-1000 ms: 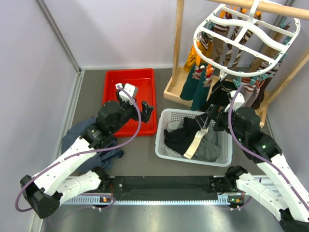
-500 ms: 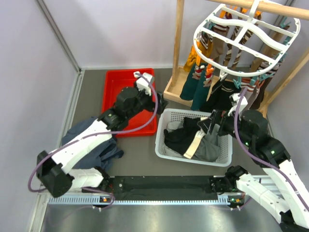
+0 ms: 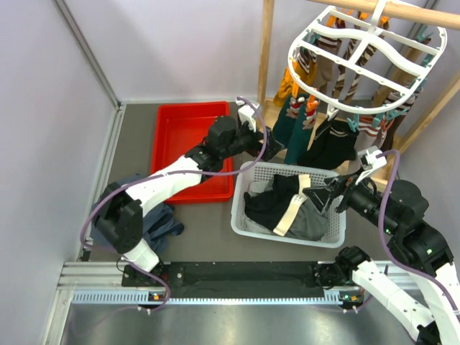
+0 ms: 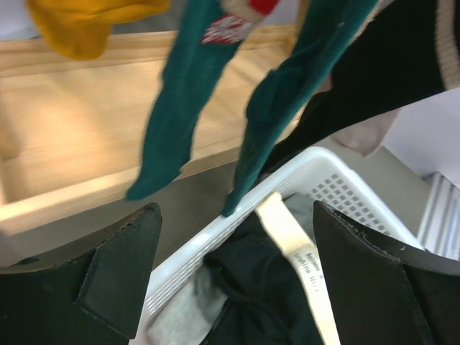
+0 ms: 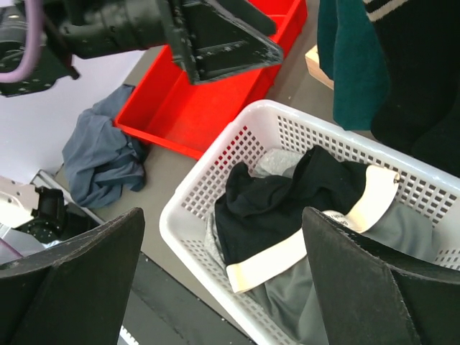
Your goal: Remove the socks clipped to the hanger
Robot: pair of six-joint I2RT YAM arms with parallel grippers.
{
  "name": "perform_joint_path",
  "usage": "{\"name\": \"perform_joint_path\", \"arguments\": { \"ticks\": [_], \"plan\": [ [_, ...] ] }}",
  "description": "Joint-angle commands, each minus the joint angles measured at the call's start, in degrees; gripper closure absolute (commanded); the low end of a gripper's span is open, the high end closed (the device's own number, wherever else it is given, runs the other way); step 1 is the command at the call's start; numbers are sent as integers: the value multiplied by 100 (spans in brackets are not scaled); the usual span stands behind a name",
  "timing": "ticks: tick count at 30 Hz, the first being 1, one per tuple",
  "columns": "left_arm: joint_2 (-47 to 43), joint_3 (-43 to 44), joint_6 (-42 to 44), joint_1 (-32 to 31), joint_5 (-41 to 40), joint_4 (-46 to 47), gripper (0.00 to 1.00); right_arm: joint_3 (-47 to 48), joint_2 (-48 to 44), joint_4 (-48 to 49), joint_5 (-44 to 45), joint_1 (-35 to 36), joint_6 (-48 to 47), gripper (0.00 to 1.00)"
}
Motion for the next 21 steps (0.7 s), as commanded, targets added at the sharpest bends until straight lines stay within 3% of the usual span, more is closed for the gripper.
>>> {"name": "perform_joint_path", "arguments": {
  "ticks": [1, 8, 11, 14, 15, 16, 17, 21],
  "plan": [
    [310, 546, -191, -170, 417, 764, 11, 200, -72, 230, -28, 41, -72, 12],
    [934, 994, -217, -355, 303, 914, 18, 271, -90, 230, 139, 41, 95, 15],
    [1163, 1144, -261, -416, 198, 967, 26, 358, -11, 212, 305, 32, 227, 18],
    [1190, 1127, -418, -452, -30, 1002, 60, 586, 147, 98, 630, 41, 613, 20],
    [1120, 1040, -454, -469, -48, 1028, 79, 744, 208, 46, 692, 32, 701, 20],
    [1050, 960, -480, -478, -101, 1150, 92, 841, 279, 37, 763, 41, 841, 21],
    [988, 890, -516, -487, -136, 1195, 100, 929, 392, 36, 859, 41, 921, 21],
    [575, 547, -490, -592, -470, 1318, 100, 1499, 788, 256, 1676, 32, 1168, 26]
  ]
}}
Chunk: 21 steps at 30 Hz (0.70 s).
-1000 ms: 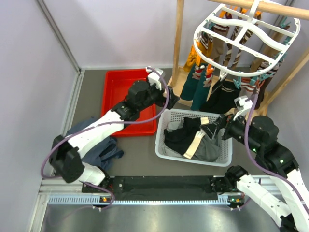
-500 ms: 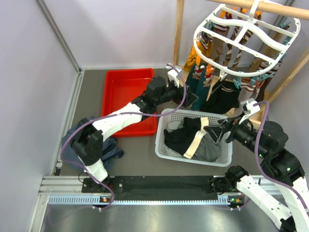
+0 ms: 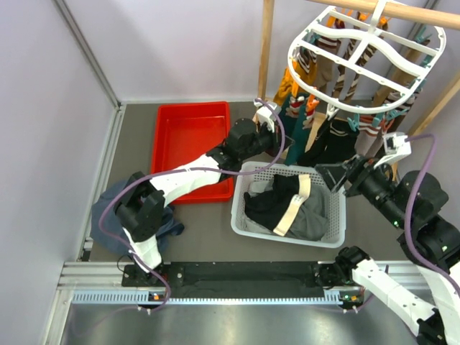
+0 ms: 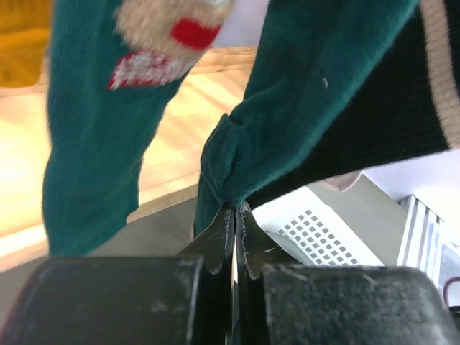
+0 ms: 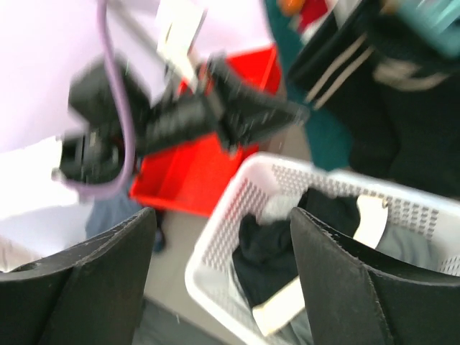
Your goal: Remove the socks clipped to the hanger
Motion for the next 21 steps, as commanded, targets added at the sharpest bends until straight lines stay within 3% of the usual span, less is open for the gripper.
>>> {"name": "perform_joint_path", "arguments": {
  "ticks": [1, 7, 15, 21],
  "plan": [
    [-625, -262, -33, -148, -489, 503, 100, 716, 463, 376, 1188, 41, 466, 28],
    [-1126, -587, 239, -456, -1175, 467, 100, 1349, 1394, 737, 1990, 32, 598, 32],
    [-1636, -1150, 723, -1001, -2414, 775, 100, 2993, 2731, 123, 2369, 58, 467, 39],
    [-1654, -1150, 960, -1282, -2793, 793, 100, 3503, 3407, -98, 3976, 1015, -60, 40]
  ]
}}
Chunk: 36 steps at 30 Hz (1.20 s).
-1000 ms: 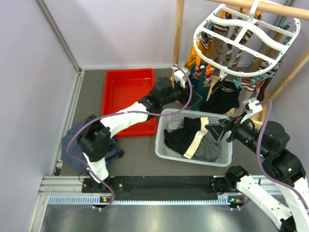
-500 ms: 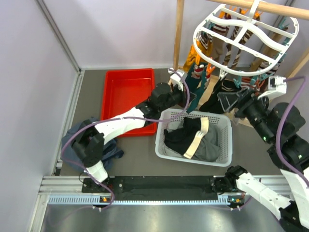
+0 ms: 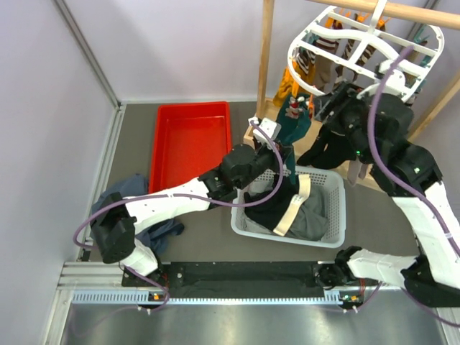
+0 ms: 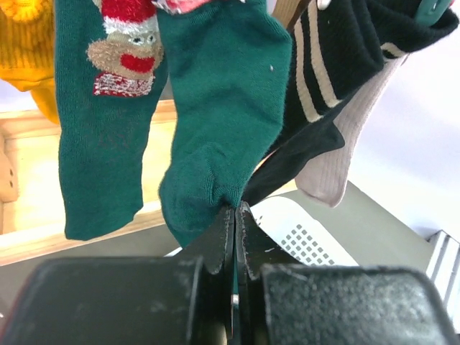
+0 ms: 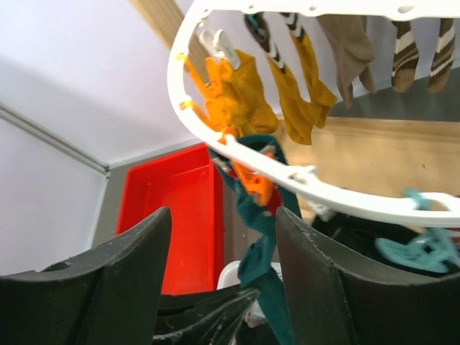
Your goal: Remove the socks clipped to the hanger
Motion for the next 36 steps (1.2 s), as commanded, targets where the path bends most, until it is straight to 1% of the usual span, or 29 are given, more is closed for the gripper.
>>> {"name": "perform_joint_path", "arguments": {
  "ticks": [1, 4, 8, 12, 16, 23, 31, 36],
  "plan": [
    [-231, -61, 289, -176, -531, 426, 100, 524, 341, -227, 1570, 801, -515, 40],
    [-231, -88, 386, -308, -672, 470, 100, 586, 526, -227, 2071, 952, -629, 40],
    [-284, -149, 448, -423, -830, 496, 100, 586, 711, -236, 2451, 979, -771, 40],
    [-345, -167, 457, -511, -839, 487, 100, 717, 843, -394, 2513, 988, -780, 41],
    [-372, -150, 483, -590, -883, 496, 100, 595, 878, -227, 2610, 997, -815, 43],
    [-328, -79, 571, -695, -971, 461, 100, 551, 1054, -227, 2803, 988, -806, 43],
    [-328, -35, 580, -757, -989, 443, 100, 375, 1150, 133, 3014, 997, -999, 44],
    [-363, -44, 553, -783, -980, 443, 100, 357, 1247, 107, 2857, 865, -903, 44]
  ]
}}
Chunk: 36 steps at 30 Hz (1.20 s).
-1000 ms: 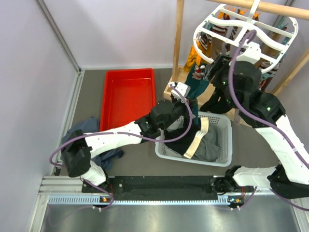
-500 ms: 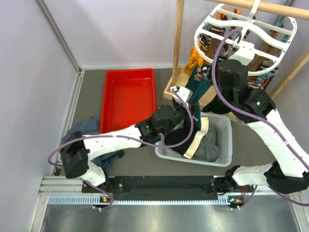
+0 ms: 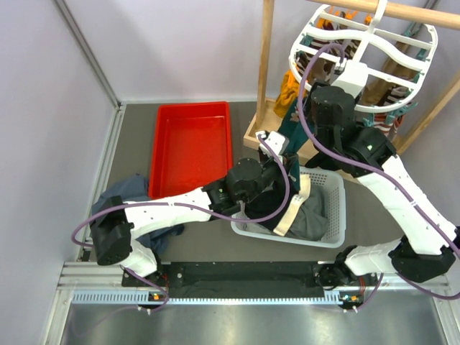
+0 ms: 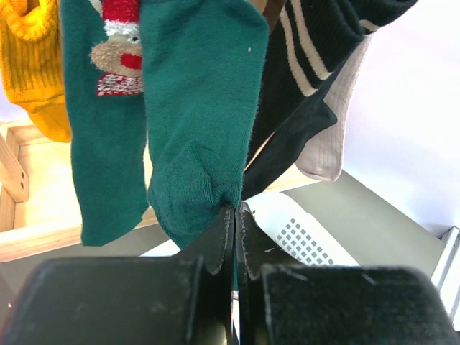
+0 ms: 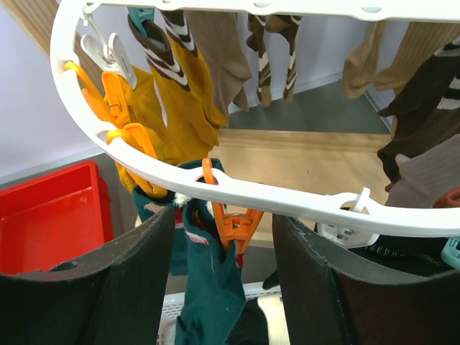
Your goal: Remove the socks clipped to the hanger
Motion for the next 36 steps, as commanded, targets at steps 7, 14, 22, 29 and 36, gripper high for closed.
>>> {"name": "perform_joint_path", "arguments": {
  "ticks": [7, 14, 22, 29, 36],
  "plan": [
    [-262, 100, 51, -53, -66, 253, 100, -306, -141, 786, -322, -299, -96, 52],
    [-219, 83, 7, -53, -101, 253, 100, -333, -291, 787, 3, -291, -263, 94],
    [-289, -67, -63, -53, -303, 209, 100, -544, -502, 1060, -23, -308, -501, 100],
    [-614, -339, -125, -18, -961, -72, 100, -649, -651, 1042, -198, -308, -615, 100],
    [-1315, -523, -678, 534, -2008, -1318, 100, -965, -959, 919, -734, -334, -694, 100]
  ]
}}
